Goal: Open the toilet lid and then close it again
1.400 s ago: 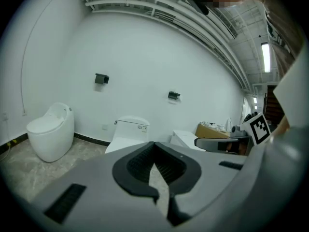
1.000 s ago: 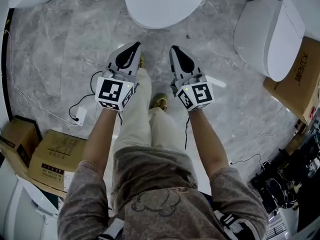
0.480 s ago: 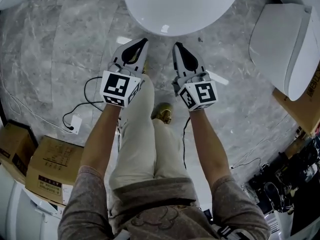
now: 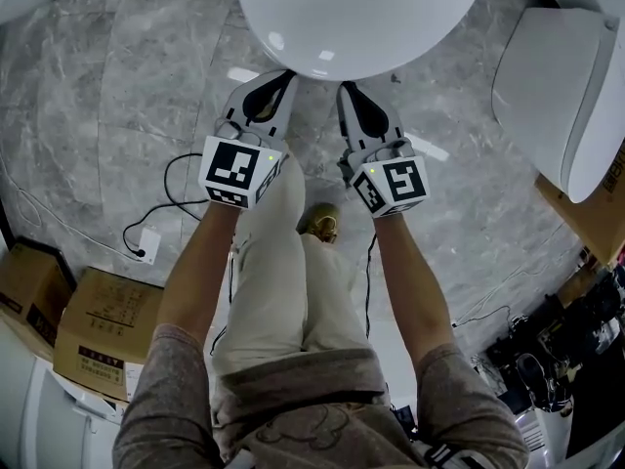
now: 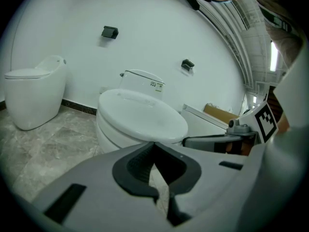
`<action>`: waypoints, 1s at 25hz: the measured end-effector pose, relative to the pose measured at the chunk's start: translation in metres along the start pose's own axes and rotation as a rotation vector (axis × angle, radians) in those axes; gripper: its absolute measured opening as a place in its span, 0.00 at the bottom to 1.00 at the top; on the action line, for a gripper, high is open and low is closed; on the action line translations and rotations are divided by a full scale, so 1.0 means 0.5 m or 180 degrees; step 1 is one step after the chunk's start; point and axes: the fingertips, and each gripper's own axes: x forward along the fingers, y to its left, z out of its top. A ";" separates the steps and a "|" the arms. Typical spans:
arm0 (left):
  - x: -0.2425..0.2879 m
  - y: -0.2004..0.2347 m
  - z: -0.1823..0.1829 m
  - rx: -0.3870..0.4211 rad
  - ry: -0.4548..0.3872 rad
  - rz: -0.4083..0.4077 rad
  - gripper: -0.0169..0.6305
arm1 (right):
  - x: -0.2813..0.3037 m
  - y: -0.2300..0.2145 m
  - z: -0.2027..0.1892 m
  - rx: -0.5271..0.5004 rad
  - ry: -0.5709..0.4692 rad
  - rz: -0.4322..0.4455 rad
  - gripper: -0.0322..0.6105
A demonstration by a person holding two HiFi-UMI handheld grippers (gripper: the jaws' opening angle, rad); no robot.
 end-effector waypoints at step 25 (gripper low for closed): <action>-0.071 -0.076 0.332 -0.0010 0.0058 -0.0201 0.04 | -0.077 0.052 0.347 0.0152 -0.0095 -0.0146 0.09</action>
